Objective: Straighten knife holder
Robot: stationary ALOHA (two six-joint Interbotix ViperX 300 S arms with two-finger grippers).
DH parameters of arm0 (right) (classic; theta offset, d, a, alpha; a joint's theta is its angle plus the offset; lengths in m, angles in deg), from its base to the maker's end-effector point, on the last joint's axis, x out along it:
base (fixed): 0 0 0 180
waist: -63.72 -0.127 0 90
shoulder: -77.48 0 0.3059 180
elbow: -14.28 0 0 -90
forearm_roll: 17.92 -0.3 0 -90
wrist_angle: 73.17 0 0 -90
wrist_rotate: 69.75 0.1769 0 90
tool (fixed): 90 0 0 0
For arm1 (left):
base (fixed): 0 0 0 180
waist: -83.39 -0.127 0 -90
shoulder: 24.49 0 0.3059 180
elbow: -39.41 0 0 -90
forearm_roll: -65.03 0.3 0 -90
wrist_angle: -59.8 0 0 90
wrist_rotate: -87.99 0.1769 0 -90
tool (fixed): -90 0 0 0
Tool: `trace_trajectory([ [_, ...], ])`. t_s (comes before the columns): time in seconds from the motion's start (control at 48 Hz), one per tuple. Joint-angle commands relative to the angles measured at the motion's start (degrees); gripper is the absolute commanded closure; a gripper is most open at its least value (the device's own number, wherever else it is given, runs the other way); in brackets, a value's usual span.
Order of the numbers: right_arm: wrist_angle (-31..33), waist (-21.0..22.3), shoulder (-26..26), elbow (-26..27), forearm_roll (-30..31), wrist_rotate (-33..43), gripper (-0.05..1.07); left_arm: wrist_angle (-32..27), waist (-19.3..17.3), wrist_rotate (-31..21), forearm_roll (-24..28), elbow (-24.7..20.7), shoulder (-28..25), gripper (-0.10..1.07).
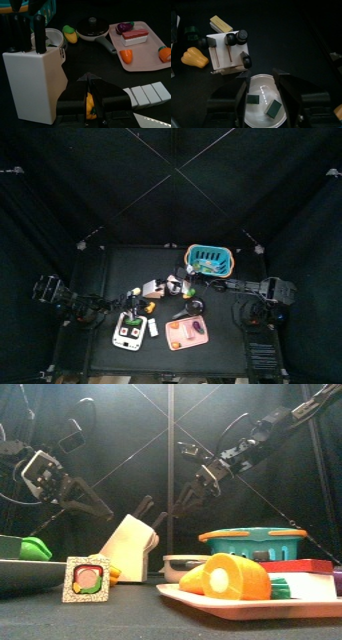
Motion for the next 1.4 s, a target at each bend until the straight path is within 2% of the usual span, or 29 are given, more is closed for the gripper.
trace_trajectory([
  [0.0, -1.8, 1.1, -0.3, 0.9, -0.3, 0.0, 0.48, 1.5, -1.6, 0.1, -1.3, -1.8, -1.1, 0.48],
  [0.188, -3.0, 1.2, 2.1, 2.5, -0.2, -0.1, 0.57, 1.6, -5.4, 0.3, -2.5, -2.6, -2.7, 0.48],
  [0.375, -2.9, 0.8, 3.6, 4.0, -0.2, -0.3, 0.57, 1.7, -8.6, 0.3, -2.4, -2.6, -3.3, 0.48],
  [0.854, -3.0, -2.8, 3.3, 4.0, -0.1, -0.1, 0.57, 1.8, -13.4, 0.4, -1.1, -3.8, -3.4, 0.48],
  [1.375, -3.0, -5.8, 2.8, 4.6, -0.2, 0.0, 0.57, 1.8, -15.1, 0.3, -1.0, -3.5, -3.4, 0.48],
])
